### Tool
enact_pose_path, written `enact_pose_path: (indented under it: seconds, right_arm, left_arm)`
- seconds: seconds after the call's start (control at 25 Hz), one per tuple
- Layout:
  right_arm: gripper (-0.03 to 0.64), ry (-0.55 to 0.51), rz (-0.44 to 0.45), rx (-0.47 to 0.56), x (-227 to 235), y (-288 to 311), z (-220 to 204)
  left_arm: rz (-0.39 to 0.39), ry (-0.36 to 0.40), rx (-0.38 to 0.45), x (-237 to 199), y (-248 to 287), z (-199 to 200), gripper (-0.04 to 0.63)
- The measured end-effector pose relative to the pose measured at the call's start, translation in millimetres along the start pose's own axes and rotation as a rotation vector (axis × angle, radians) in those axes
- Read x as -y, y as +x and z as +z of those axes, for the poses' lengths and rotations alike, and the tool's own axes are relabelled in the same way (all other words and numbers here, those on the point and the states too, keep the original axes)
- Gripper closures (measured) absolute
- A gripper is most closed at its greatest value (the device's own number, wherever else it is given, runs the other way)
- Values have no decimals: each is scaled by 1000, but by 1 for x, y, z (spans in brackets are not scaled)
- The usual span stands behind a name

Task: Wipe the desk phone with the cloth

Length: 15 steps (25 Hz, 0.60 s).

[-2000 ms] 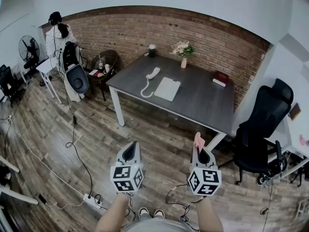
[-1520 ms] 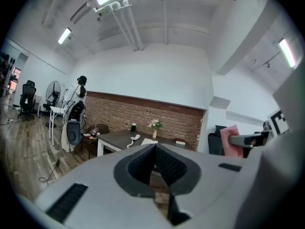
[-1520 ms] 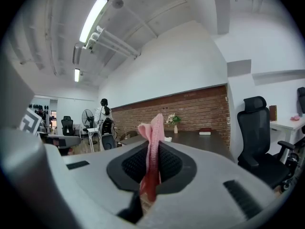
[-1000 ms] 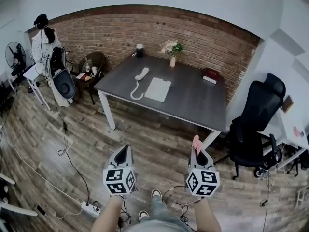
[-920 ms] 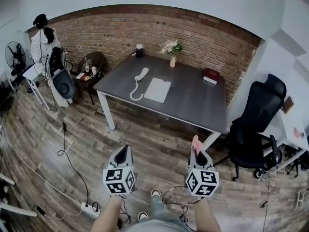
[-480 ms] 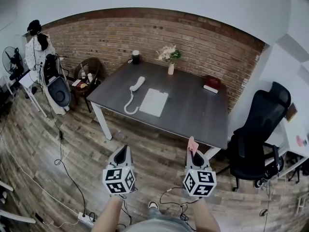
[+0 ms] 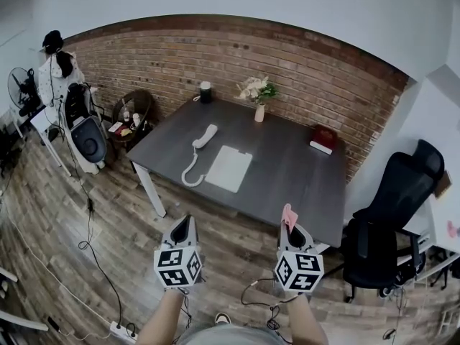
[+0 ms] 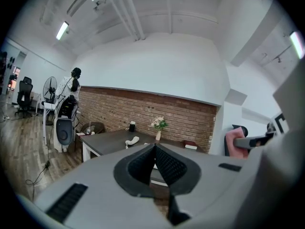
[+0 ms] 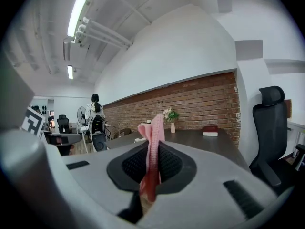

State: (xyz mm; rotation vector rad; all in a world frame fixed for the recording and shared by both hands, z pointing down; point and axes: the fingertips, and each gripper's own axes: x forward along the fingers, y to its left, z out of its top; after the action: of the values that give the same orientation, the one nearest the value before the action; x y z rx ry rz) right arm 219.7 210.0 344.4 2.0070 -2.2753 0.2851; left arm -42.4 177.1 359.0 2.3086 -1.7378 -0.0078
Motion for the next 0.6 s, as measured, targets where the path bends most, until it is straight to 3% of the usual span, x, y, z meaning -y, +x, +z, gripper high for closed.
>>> enact_pose_path:
  seconds: [0.6]
  right_arm:
    - [597,39,-7,-52,23,86,-15]
  left_arm:
    - [14,14,-47,-22,84,-4,592]
